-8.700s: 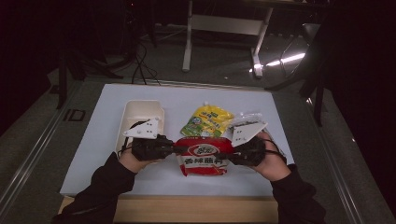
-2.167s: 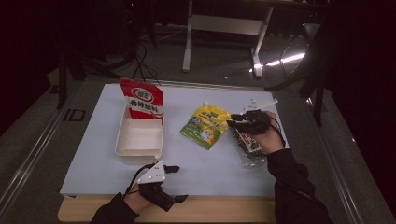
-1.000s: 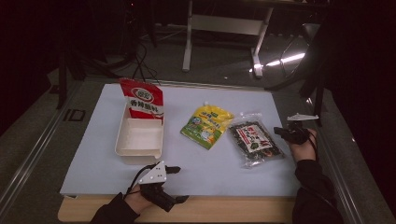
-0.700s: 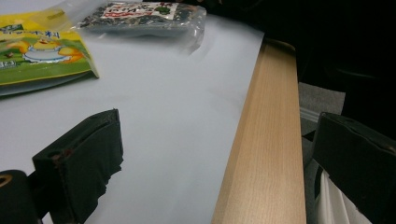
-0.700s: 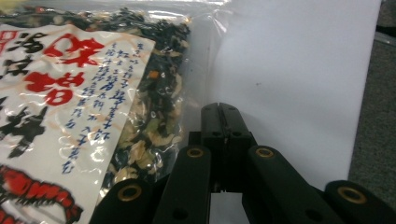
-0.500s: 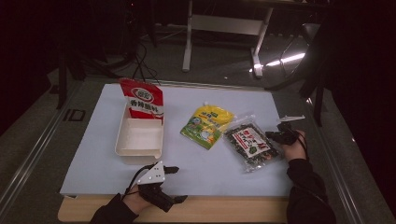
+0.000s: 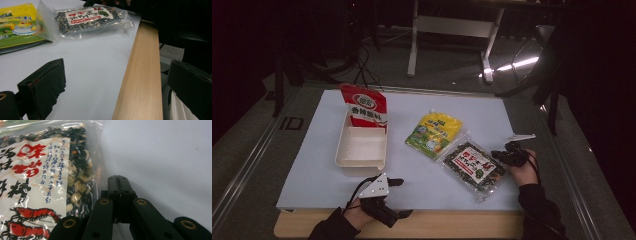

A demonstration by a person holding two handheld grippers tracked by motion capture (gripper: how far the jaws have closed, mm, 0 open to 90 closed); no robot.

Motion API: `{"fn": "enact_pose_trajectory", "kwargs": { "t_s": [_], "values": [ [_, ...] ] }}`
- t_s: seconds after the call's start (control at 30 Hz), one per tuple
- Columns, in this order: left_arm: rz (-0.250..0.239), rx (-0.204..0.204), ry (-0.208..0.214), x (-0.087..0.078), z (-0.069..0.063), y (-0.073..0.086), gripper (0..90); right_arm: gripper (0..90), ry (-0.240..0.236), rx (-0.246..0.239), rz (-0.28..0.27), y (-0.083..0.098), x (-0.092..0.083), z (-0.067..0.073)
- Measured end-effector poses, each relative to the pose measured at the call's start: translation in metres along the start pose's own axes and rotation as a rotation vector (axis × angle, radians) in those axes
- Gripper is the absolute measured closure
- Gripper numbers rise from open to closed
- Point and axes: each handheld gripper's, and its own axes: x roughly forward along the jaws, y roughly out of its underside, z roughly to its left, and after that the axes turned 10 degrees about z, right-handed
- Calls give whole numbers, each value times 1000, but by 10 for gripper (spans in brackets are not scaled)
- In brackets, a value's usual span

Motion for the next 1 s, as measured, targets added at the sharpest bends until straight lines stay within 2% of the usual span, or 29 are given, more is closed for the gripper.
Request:
{"fn": "enact_pose_trajectory", "kwargs": {
  "t_s": [0.1,0.13,0.17,0.2,0.27,0.33,0.47,0.5,0.53,0.57,0.67,0.7,0.87,0.97,1.0],
  "values": [
    [-1,1,-3,0,0,0,31,900,18,3,7,6,-4,0],
    [-1,1,-3,0,0,0,31,900,18,24,11,13,-7,-3],
    [-2,0,-2,-1,0,0,31,900,18,24,11,13,-7,-3],
    [-1,0,-2,-1,0,0,31,900,37,26,21,20,-11,-4],
    [-2,0,-1,-1,0,0,31,900,33,31,26,24,-13,-5],
    [-1,0,-2,0,0,0,31,900,50,37,27,32,-21,-5],
    [-1,4,0,1,0,-1,31,900,30,56,28,38,-29,-4],
    [-2,4,1,1,0,-2,31,900,6,59,38,41,-32,-1],
    [-2,4,1,1,0,-2,31,900,6,59,38,41,-32,-1],
    [-2,5,0,1,0,-2,31,900,5,41,46,45,-33,4],
    [-3,5,2,1,1,-2,31,900,-12,40,54,47,-35,9],
    [-2,7,4,1,0,-3,31,900,-41,43,51,49,-36,14],
    [-4,12,8,2,0,-4,31,900,-59,28,55,52,-36,27],
    [-3,17,9,3,0,-4,31,900,-77,12,62,54,-35,41],
    [-3,17,9,3,0,-4,31,900,-77,12,62,54,-35,41]
  ]
}}
